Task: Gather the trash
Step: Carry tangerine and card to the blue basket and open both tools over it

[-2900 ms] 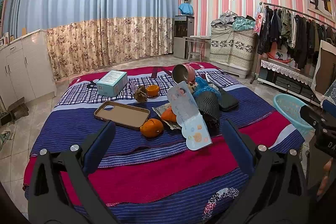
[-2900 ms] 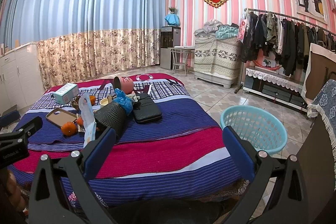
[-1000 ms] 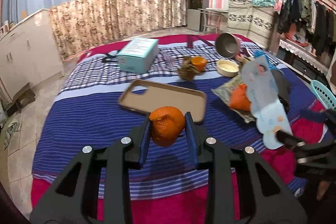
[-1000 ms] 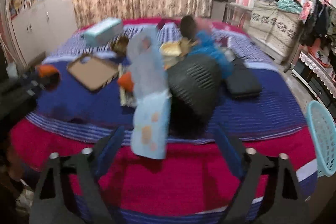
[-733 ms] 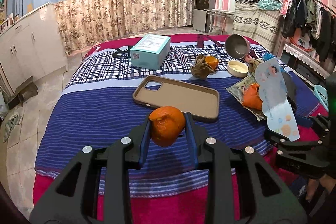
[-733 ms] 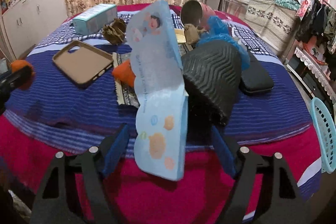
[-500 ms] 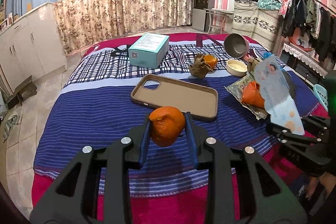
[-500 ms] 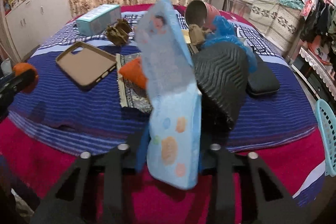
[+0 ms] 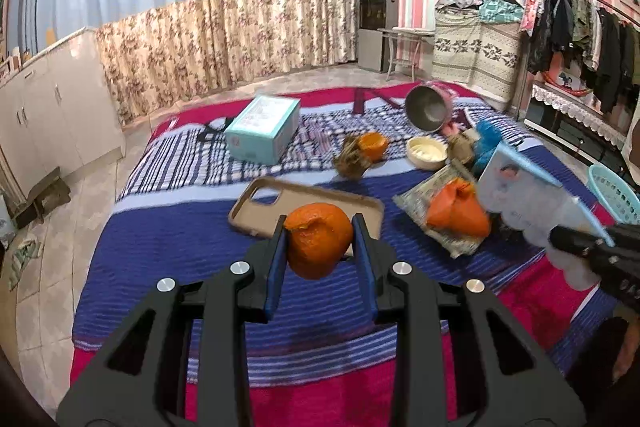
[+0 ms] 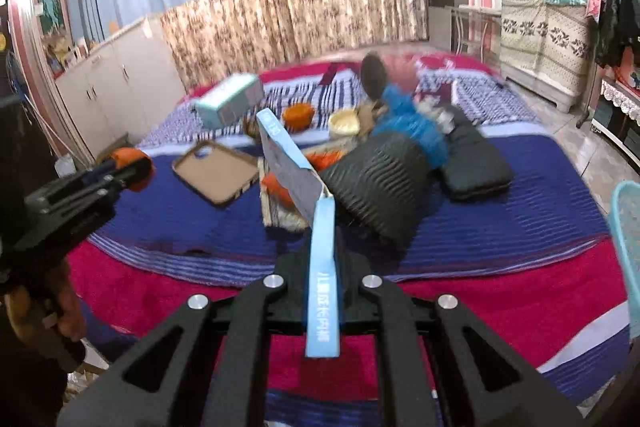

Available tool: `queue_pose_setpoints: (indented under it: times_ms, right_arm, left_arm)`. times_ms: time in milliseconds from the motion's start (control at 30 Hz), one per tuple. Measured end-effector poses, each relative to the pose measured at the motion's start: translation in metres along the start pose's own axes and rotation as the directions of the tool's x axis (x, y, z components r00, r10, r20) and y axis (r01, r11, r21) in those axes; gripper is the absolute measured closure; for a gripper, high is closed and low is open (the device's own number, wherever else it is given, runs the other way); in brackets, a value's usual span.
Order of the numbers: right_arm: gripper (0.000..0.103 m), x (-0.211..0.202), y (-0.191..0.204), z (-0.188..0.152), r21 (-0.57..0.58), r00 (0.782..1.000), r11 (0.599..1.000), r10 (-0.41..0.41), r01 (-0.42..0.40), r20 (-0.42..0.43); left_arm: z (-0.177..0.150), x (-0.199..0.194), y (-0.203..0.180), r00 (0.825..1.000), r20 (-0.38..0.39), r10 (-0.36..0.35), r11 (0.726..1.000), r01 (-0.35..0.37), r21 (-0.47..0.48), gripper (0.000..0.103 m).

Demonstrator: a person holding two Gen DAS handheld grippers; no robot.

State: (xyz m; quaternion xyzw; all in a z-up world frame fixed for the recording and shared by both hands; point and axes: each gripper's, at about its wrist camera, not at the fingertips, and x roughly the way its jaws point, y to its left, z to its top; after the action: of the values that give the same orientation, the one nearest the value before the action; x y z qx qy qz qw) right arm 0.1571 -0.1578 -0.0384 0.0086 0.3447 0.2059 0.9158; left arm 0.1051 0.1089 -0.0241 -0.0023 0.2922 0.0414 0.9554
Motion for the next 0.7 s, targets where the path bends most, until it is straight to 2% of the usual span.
queue_pose_setpoints:
  times_ms: [167,300,400,500,600,700]
  right_arm:
    - [0.094,-0.037,-0.034,0.019,0.029,0.995,0.999,-0.048,0.045,0.085]
    - [0.094,-0.068,-0.092,0.029,0.112,0.980,0.985,-0.148,0.133,0.132]
    - [0.094,-0.087,-0.140,0.030,0.156,0.961,0.962,-0.245,0.224,0.127]
    - [0.094,-0.103,-0.196,0.025,0.206,0.927,0.921,-0.357,0.329,0.113]
    - [0.094,-0.117,-0.248,0.011,0.307,0.911,0.884,-0.399,0.352,0.105]
    - [0.094,-0.121,-0.284,0.001,0.351,0.882,0.839,-0.466,0.415,0.071]
  left_arm:
    - [0.022,-0.005,-0.031,0.998,0.044,-0.050,0.999,0.049,0.024,0.073]
    - [0.040,-0.005,-0.068,0.991,0.081,-0.103,0.994,0.098,0.056,0.073]
    - [0.052,-0.002,-0.101,0.984,0.098,-0.152,0.986,0.144,0.078,0.073]
    - [0.064,0.003,-0.136,0.974,0.102,-0.202,0.977,0.194,0.089,0.073]
    - [0.069,0.007,-0.171,0.962,0.100,-0.253,0.964,0.242,0.109,0.073]
    - [0.073,0.013,-0.211,0.949,0.089,-0.302,0.947,0.289,0.141,0.073]
